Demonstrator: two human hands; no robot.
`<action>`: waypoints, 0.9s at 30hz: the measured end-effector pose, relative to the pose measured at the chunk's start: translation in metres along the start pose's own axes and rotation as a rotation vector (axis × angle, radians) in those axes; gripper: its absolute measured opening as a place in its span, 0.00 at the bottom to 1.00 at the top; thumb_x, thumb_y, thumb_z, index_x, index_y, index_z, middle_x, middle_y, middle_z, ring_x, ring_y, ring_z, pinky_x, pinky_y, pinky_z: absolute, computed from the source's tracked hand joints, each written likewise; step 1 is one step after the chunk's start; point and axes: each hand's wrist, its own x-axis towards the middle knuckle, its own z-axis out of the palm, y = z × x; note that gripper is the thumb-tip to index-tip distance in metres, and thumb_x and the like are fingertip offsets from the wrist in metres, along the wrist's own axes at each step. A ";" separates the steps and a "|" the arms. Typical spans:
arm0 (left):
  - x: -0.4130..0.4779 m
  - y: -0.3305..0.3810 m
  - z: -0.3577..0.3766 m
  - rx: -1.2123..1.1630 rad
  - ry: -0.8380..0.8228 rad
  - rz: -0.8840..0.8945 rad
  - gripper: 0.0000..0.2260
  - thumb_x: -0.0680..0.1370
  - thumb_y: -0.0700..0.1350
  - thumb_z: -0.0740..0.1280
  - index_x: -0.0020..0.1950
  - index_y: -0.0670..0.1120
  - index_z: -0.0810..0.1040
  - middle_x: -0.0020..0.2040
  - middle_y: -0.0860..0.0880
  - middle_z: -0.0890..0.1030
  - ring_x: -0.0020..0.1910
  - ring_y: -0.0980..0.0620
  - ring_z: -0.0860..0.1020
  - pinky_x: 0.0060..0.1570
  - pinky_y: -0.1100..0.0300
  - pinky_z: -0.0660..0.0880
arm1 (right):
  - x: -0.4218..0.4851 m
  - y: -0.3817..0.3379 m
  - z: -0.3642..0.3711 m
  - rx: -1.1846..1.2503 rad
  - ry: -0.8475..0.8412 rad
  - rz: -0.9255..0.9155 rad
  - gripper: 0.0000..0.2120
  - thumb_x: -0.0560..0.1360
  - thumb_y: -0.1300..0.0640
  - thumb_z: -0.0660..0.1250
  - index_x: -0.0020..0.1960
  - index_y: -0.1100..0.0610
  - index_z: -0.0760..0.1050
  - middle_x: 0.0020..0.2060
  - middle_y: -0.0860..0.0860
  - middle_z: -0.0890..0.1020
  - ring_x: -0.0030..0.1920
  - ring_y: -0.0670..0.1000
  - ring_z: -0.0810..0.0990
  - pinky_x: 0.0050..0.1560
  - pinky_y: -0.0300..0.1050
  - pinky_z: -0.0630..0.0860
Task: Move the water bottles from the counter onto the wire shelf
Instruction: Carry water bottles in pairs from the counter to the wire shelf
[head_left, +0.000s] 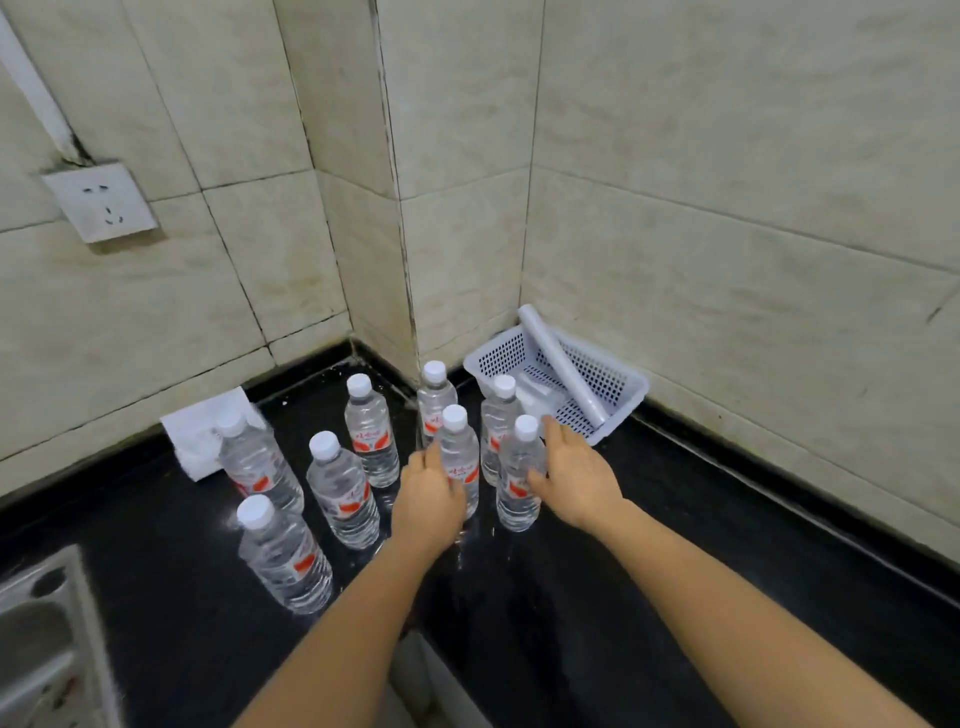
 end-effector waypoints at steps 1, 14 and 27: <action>0.011 0.002 -0.002 -0.015 0.030 0.031 0.22 0.77 0.45 0.61 0.71 0.46 0.63 0.63 0.42 0.71 0.61 0.42 0.72 0.58 0.46 0.73 | 0.007 -0.004 0.000 -0.017 0.017 0.002 0.31 0.77 0.50 0.64 0.75 0.57 0.55 0.64 0.58 0.72 0.61 0.58 0.73 0.54 0.52 0.75; 0.052 -0.001 -0.006 0.064 0.057 0.270 0.21 0.77 0.48 0.66 0.69 0.48 0.70 0.62 0.46 0.76 0.61 0.45 0.71 0.49 0.51 0.72 | 0.021 -0.005 0.015 0.022 0.129 -0.054 0.22 0.80 0.52 0.62 0.73 0.53 0.64 0.57 0.53 0.76 0.57 0.54 0.75 0.50 0.47 0.73; -0.008 -0.007 0.007 -0.024 0.027 0.333 0.09 0.72 0.52 0.70 0.48 0.49 0.79 0.41 0.50 0.74 0.43 0.50 0.74 0.38 0.58 0.68 | -0.063 0.006 0.035 0.400 0.252 0.227 0.12 0.75 0.52 0.68 0.57 0.52 0.77 0.51 0.48 0.80 0.48 0.48 0.77 0.48 0.44 0.74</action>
